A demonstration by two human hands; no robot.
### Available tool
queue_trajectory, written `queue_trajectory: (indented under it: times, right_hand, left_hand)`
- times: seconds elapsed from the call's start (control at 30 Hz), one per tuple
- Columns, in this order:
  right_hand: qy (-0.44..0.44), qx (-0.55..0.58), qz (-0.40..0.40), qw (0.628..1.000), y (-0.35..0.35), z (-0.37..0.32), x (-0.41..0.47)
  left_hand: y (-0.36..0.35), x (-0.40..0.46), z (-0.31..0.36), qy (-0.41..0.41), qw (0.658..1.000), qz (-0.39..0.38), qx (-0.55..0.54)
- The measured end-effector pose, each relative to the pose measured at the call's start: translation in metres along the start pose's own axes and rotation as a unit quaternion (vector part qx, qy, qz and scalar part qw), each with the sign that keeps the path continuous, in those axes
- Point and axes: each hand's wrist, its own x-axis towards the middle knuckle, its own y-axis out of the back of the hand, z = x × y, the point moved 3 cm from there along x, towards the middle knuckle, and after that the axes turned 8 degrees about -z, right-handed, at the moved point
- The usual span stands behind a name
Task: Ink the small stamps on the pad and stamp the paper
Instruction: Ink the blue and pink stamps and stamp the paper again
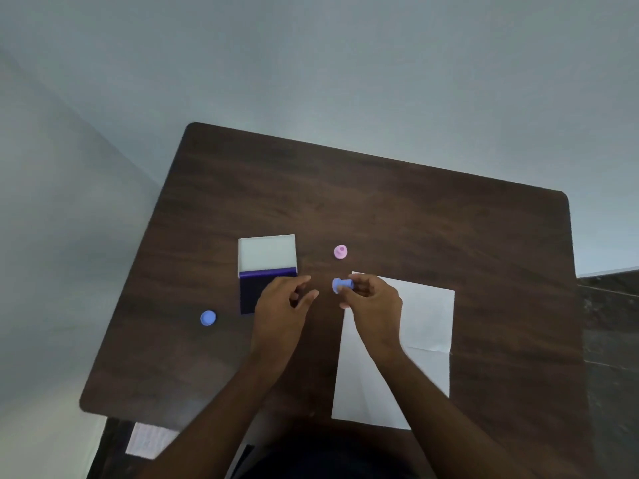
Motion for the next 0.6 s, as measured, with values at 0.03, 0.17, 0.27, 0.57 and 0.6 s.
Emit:
queue_trajectory:
  times: [0.03,0.17,0.27,0.57,0.6]
  right_hand:
    - [-0.003,0.004,-0.013,1.000,-0.005,-0.002,0.000]
    - [-0.016,0.042,-0.069,0.997,-0.027,-0.013,-0.002]
    - [-0.050,0.124,-0.123,0.983,-0.042,-0.019,-0.005]
    - [-0.119,0.232,-0.217,0.941,-0.082,-0.037,-0.021]
    - [-0.120,0.228,-0.221,0.941,-0.086,-0.037,-0.023]
  left_hand:
    - [0.006,-0.002,-0.005,0.002,1.000,0.009,-0.003]
    - [0.026,-0.014,-0.026,-0.005,0.998,0.060,-0.005]
    - [0.037,-0.021,-0.043,0.011,0.996,0.084,0.000]
    - [0.069,-0.043,-0.102,0.114,0.975,0.183,0.047]
    - [0.072,-0.045,-0.108,0.127,0.971,0.193,0.053]
